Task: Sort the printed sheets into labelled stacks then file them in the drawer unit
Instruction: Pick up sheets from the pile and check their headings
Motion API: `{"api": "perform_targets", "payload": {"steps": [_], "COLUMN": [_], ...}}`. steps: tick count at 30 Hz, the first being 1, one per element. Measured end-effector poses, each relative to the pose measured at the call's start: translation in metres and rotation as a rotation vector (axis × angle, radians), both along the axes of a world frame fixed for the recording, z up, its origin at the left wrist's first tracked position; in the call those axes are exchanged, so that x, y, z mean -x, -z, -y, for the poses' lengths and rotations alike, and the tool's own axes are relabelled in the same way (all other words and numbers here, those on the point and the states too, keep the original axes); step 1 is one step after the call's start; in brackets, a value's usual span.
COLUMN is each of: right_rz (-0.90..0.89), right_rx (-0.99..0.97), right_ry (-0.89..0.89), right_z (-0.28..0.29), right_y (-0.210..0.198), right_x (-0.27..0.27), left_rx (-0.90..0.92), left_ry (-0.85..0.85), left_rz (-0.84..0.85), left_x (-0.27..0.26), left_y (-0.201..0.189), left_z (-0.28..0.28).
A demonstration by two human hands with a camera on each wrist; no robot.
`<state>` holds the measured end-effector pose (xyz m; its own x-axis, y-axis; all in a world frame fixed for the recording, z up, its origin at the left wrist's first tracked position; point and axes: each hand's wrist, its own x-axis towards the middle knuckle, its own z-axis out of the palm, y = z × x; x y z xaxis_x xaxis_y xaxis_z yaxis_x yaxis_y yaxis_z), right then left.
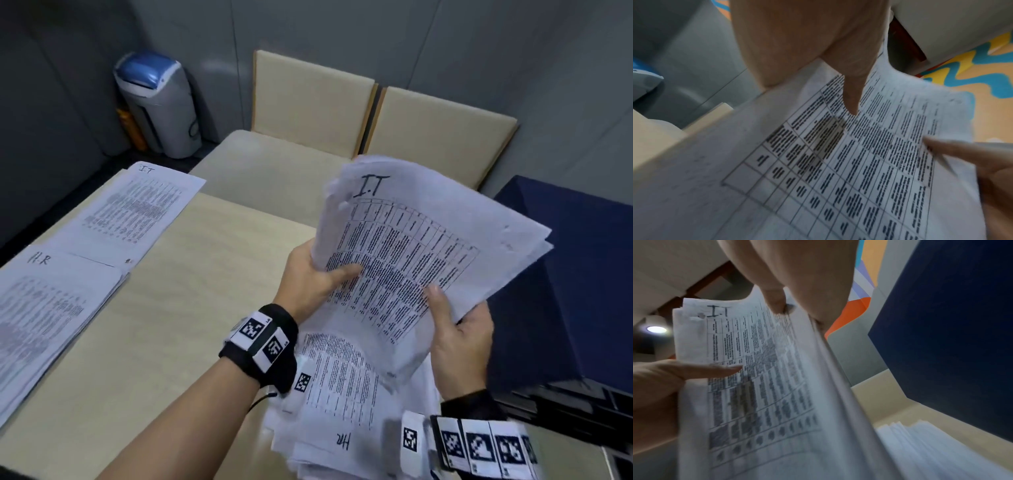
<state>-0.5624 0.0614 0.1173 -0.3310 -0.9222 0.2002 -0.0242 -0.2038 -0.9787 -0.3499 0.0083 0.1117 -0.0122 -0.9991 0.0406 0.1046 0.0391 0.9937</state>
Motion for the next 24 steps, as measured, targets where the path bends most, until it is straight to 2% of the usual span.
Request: {"api": "perform_targets", "payload": {"steps": [2, 4, 7, 8, 12, 16, 20, 24], "right_rz": [-0.059, -0.122, -0.266, -0.271, -0.254, -0.107, -0.133, -0.136], "right_rx": [-0.023, -0.183, -0.477, -0.479, -0.228, -0.243, -0.314, -0.560], "right_ry": [-0.009, -0.077, -0.161, -0.149, -0.084, -0.198, -0.341, -0.404], "right_z": [-0.008, -0.015, -0.025, -0.024, -0.004, 0.029, 0.056, 0.073], "right_y": [0.006, 0.027, 0.054, 0.053, 0.022, 0.011, 0.028, 0.072], "right_x": [0.001, 0.005, 0.006, 0.002, -0.028, -0.078, -0.150, -0.219], "left_rx": [-0.003, -0.080, -0.165, -0.149, -0.126, -0.207, -0.200, -0.216], "left_ry": [-0.025, -0.017, -0.012, -0.031, -0.158, -0.084, -0.213, -0.297], "left_rz": [-0.043, -0.030, 0.139, 0.162, 0.101, 0.155, 0.217, 0.287], "left_x": [-0.002, -0.005, -0.010, -0.015, -0.049, -0.104, -0.175, -0.277], "left_y": [0.009, 0.030, 0.056, 0.058, 0.042, 0.048, 0.061, 0.052], "left_z": [-0.005, -0.012, -0.027, -0.030, -0.034, -0.040, -0.040, -0.024]}}
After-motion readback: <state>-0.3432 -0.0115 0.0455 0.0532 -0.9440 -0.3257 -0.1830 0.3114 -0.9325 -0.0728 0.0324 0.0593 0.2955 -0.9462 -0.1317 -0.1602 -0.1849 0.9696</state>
